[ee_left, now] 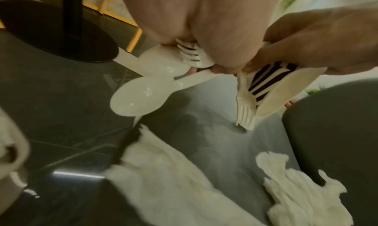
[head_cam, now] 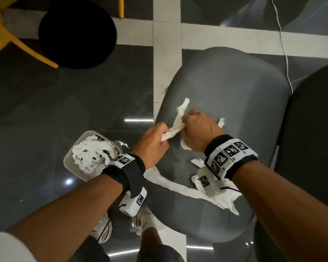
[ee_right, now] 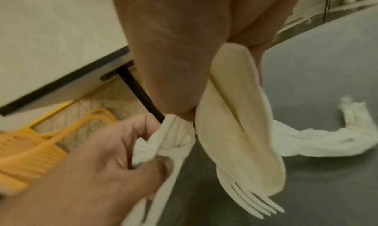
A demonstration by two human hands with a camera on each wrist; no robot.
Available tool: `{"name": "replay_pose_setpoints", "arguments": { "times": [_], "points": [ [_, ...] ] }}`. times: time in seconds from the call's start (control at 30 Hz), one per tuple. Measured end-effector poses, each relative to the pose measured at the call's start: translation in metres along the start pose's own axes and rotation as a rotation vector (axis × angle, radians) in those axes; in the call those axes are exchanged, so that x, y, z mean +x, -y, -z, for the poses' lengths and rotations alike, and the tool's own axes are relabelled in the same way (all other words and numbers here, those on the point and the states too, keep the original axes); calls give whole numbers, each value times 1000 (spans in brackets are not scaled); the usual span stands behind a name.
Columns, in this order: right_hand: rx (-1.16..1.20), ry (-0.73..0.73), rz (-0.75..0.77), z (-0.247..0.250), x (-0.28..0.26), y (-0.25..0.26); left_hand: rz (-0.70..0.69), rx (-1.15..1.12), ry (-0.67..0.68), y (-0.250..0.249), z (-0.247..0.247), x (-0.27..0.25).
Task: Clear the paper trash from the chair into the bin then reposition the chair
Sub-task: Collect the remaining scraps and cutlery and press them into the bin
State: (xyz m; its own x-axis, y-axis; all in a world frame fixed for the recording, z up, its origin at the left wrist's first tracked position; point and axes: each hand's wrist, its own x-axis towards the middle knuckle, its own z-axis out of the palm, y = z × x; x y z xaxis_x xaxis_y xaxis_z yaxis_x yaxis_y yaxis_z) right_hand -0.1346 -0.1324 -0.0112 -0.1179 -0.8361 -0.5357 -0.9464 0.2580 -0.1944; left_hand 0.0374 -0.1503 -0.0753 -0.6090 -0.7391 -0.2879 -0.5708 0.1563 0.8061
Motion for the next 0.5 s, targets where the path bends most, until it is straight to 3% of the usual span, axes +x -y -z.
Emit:
{"name": "replay_pose_setpoints", "arguments": {
  "times": [0.23,0.37,0.5],
  "points": [
    [243,74,163,-12,36,137,147,-42,-187,87,99,-51],
    [371,104,231,-59,65,203,233,-22,-250,155,134,-79],
    [519,163,124,-134,99,246,327,-13,-247,224,142,-95]
  ]
}}
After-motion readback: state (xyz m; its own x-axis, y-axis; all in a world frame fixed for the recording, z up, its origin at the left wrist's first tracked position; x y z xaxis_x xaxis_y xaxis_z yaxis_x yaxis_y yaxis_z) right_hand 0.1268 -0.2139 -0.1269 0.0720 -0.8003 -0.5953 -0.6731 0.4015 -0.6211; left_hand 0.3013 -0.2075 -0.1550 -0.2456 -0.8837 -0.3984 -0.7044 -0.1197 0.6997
